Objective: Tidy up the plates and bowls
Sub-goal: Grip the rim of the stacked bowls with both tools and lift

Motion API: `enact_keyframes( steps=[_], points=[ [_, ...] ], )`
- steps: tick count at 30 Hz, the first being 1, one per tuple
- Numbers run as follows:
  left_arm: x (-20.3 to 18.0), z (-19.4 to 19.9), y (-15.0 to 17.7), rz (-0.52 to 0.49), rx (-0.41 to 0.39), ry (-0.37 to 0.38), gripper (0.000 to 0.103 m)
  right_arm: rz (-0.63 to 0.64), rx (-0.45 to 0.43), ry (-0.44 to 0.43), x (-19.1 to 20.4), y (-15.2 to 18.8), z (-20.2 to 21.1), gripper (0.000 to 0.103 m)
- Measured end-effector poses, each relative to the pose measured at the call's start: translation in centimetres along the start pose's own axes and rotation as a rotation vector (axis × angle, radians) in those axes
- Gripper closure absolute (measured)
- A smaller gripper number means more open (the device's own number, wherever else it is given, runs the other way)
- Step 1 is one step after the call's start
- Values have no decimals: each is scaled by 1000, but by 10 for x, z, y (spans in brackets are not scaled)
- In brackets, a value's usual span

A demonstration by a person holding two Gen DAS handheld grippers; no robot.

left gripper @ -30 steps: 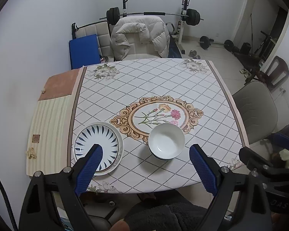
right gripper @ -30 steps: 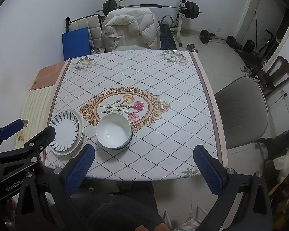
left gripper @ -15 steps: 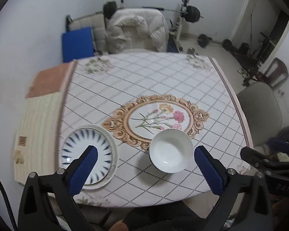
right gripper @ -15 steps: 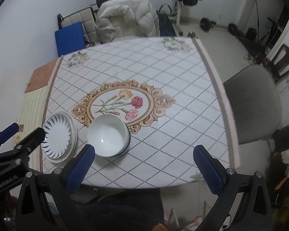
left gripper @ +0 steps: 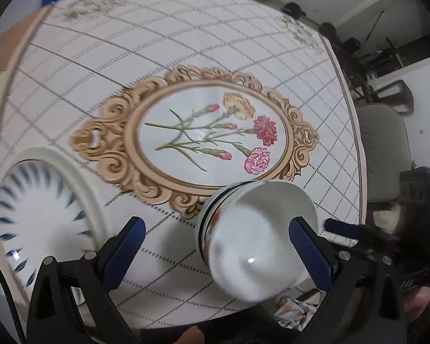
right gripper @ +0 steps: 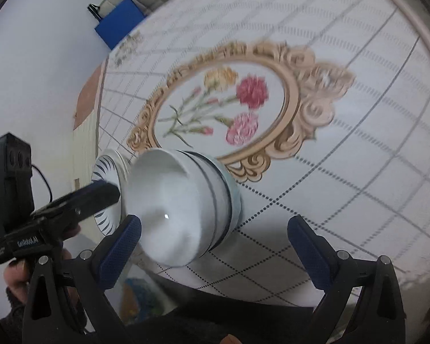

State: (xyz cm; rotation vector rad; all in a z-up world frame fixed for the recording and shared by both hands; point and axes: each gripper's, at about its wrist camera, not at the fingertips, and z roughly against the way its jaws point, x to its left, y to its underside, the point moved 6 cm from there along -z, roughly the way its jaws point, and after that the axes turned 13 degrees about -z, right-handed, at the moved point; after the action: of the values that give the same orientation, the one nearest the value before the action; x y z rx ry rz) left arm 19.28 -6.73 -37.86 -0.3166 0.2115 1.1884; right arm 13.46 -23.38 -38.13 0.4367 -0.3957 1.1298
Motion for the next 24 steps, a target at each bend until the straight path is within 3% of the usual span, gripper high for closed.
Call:
enact_keyframes(
  steps=[7, 12, 24],
  points=[
    [6, -39, -11, 20, 83, 104, 1, -21, 108, -107, -5, -10, -46, 0],
    [3, -56, -14, 6, 117, 172, 14, -30, 153, -176, -7, -16, -68, 0],
    [8, -84, -5, 30, 168, 304, 19, 15, 241, -238, 5, -15, -98, 0]
  ],
)
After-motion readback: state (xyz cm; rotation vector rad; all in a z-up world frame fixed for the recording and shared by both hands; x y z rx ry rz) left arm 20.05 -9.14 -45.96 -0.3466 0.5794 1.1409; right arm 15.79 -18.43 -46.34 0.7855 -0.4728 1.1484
